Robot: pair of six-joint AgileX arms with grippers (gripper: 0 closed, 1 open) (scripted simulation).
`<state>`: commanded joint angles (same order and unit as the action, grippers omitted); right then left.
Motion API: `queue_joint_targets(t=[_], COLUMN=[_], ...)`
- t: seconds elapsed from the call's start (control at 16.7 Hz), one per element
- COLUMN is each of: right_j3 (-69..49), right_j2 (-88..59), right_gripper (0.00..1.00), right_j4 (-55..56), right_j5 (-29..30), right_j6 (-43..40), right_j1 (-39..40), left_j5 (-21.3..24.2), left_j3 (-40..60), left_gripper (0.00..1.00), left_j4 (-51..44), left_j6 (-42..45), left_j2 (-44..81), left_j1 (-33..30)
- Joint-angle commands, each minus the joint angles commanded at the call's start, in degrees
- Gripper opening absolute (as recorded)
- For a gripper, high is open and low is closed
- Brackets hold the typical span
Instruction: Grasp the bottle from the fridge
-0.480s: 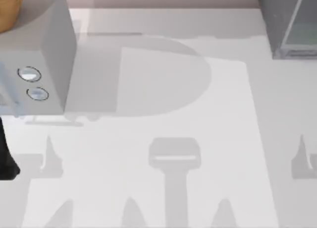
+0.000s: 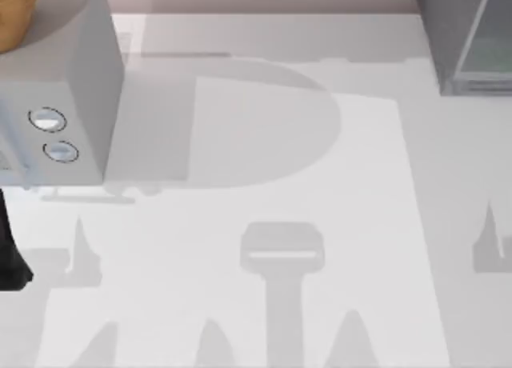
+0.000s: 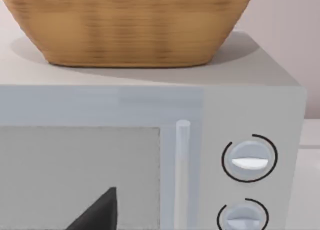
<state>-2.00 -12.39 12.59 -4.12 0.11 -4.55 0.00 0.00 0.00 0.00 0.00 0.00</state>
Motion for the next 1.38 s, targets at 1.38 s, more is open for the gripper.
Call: queue_joint_targets(t=[1.38], right_j3=[-8.6], right_j2=[-90.4], right_gripper=[1.00], right_j4=[80.1], right_j5=[-25.3], right_j6=[0.9], right_j1=[-26.0], left_j5=[0.0], left_j3=[0.0], left_gripper=[1.00], left_j4=[0.0], left_j6=[0.0], left_j2=[0.0], left_j1=[0.0])
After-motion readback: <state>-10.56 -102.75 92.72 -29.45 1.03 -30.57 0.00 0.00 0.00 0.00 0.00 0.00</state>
